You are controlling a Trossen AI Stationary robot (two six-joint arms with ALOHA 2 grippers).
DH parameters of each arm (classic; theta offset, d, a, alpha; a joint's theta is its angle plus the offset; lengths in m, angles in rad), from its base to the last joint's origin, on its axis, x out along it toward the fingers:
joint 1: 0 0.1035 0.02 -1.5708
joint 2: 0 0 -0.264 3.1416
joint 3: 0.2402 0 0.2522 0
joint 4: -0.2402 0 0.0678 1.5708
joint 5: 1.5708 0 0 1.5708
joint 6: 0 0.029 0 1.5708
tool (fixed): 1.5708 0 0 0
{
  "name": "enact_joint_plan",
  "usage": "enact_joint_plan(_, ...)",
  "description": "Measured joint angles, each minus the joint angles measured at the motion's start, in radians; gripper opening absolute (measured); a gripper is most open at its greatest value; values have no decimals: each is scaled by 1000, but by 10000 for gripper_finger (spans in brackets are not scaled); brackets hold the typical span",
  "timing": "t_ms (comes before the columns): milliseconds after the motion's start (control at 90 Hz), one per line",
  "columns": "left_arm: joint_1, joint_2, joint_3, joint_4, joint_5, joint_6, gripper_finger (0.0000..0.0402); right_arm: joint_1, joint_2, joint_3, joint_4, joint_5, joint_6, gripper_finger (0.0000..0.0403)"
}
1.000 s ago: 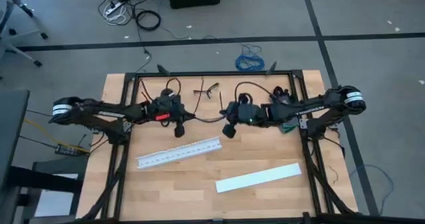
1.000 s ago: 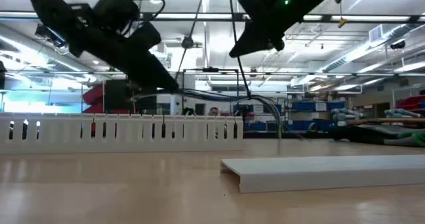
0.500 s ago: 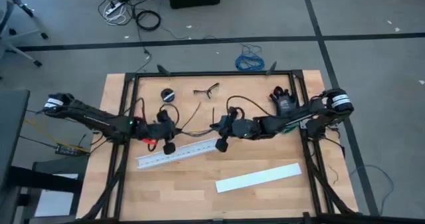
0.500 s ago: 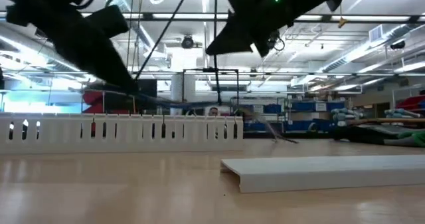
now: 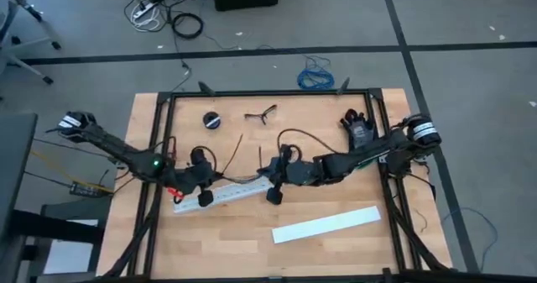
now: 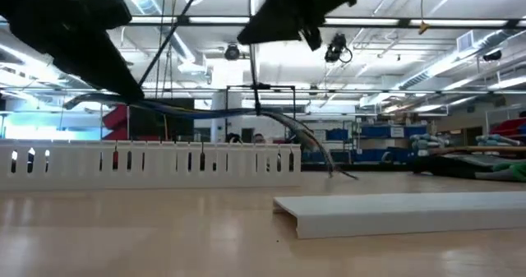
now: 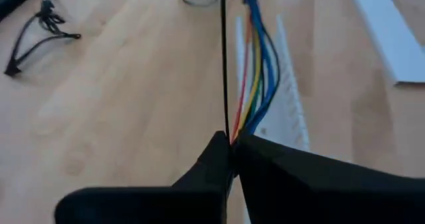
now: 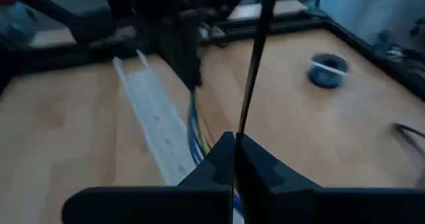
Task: Ziptie cables
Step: Put the zip tied cable wires into the white cable duct
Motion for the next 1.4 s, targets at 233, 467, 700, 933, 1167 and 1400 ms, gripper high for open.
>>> enact_joint_plan(233,-110,5,0,-40,-83,-168,4,4,102,43,4,-9,38,0)
enact_joint_plan(467,-183,30,-2,-131,-143,-318,4,-15,152,99,-12,-48,20,0)
enact_joint_plan(700,-237,123,-5,-138,-146,-416,4,-18,158,107,-18,-61,25,0)
enact_joint_plan(933,-277,203,-4,-126,-158,-503,4,-11,158,106,-28,-68,44,0)
enact_joint_plan(1167,-282,279,-4,-120,-168,-535,3,-10,158,106,-43,-92,47,0)
enact_joint_plan(1400,-232,350,-4,-97,-210,-495,3,-18,157,106,-123,-19,62,0)
